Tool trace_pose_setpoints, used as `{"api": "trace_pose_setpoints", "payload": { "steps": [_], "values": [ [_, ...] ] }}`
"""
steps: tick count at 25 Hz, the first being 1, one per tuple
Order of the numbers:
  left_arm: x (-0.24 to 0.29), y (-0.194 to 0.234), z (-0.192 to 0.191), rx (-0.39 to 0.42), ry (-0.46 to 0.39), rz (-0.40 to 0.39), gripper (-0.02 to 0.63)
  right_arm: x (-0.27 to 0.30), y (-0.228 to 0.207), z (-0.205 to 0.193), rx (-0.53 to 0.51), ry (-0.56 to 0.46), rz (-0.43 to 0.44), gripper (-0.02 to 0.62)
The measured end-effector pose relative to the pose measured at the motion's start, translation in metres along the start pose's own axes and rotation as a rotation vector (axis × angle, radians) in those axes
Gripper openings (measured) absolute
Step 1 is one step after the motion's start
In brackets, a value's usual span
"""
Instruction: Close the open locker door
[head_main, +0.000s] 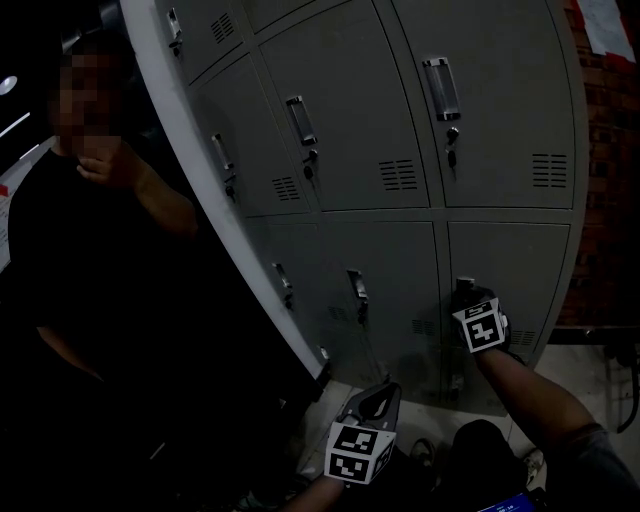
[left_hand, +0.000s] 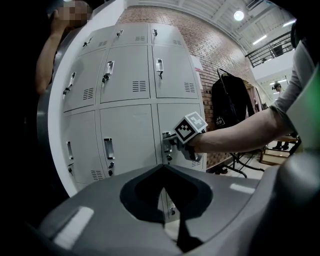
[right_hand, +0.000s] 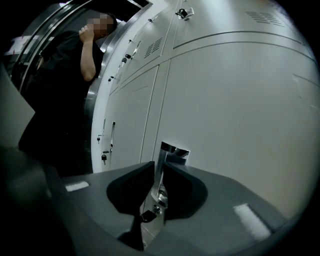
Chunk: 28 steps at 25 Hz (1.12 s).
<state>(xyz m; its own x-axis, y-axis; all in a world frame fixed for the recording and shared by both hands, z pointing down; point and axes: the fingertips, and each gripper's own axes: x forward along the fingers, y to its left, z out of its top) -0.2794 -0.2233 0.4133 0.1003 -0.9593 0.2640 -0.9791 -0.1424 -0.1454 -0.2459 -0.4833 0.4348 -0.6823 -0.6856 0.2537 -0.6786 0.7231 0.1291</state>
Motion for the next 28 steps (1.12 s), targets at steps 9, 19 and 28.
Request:
{"api": "trace_pose_setpoints", "payload": {
  "steps": [9,19,28],
  "values": [
    [-0.001,0.003,-0.001,-0.005,0.001,0.001,0.000,-0.002,-0.002,0.003,0.184,-0.055,0.003,0.046],
    [0.002,-0.002,-0.001,-0.009,-0.004,-0.005,0.000,-0.016,-0.005,-0.008,0.173,-0.046,0.042,0.071],
    [0.015,-0.026,0.010,-0.013,-0.016,-0.035,0.000,-0.090,0.014,0.001,0.055,-0.093,0.168,0.071]
  ]
}}
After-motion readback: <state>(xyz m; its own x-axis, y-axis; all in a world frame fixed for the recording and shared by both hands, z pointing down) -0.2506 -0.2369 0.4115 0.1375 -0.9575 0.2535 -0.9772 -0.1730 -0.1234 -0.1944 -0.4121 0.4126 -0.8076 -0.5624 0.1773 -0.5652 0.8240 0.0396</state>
